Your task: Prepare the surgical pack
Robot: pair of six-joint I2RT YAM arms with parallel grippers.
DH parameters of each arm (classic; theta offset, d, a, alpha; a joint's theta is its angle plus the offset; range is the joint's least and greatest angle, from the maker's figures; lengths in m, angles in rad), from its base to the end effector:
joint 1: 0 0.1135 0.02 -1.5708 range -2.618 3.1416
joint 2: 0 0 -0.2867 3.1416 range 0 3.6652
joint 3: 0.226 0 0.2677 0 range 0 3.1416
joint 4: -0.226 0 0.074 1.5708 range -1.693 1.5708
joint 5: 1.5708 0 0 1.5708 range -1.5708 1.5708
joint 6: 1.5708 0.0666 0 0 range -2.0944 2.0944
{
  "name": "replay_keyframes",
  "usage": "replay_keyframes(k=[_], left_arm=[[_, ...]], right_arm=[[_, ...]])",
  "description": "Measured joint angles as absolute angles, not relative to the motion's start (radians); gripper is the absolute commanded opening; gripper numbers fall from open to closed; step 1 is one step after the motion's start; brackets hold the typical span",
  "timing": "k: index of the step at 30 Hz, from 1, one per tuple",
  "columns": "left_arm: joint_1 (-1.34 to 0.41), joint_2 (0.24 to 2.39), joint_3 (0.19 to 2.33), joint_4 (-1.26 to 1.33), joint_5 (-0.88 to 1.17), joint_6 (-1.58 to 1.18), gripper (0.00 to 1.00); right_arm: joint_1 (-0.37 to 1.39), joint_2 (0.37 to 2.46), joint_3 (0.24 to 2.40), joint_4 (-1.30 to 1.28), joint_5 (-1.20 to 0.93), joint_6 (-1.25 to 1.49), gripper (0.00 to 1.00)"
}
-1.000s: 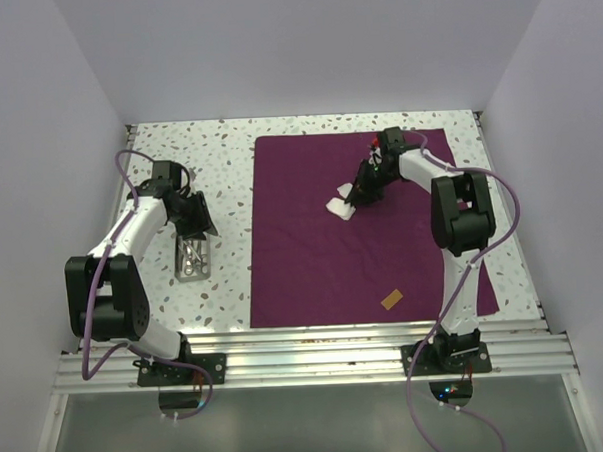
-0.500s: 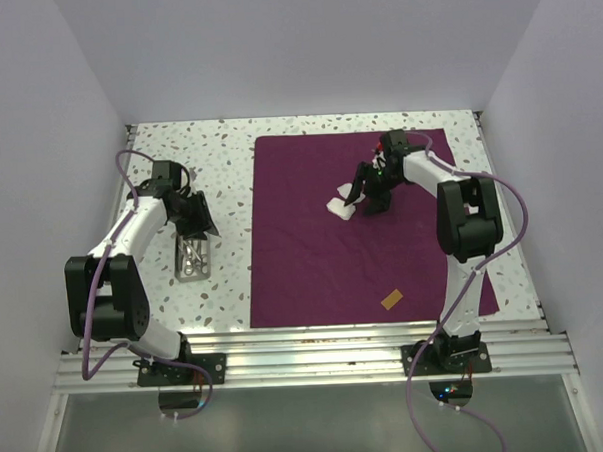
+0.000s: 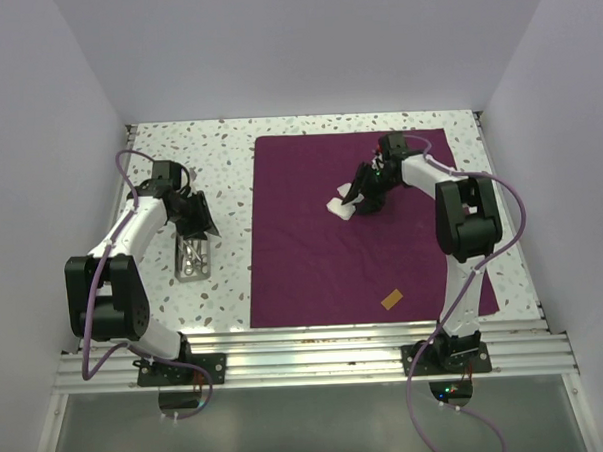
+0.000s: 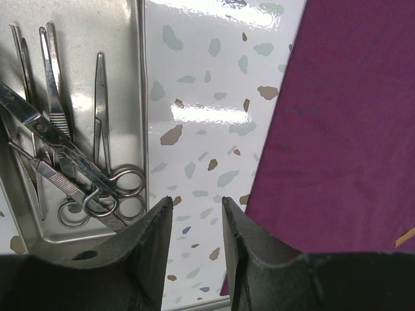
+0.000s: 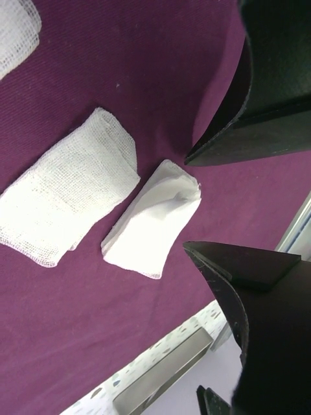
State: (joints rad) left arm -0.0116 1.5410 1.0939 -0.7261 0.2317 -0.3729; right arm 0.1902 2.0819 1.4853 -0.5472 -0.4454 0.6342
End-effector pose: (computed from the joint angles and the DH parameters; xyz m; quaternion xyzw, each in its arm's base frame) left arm 0.3262 -0.0191 0.2134 -0.1525 0.9620 -0.1487 0.1709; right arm 0.4515 0.1161 0.1445 0.1642 0.9401 0.2806 0.1029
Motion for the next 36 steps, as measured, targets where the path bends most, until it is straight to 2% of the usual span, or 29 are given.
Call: replay_keyframes(k=[29,36], left_arm=[[-0.012,1.541,1.094,-0.726,0.232,-0.372,0.40],[-0.012,1.541,1.094,-0.726,0.233,-0.372,0.40]], right_arm=[[0.209,2.088,1.439,-0.507,-0.438,0.735,0.48],[0.209,2.096,1.433,-0.469,-0.437,0.769,0.36]])
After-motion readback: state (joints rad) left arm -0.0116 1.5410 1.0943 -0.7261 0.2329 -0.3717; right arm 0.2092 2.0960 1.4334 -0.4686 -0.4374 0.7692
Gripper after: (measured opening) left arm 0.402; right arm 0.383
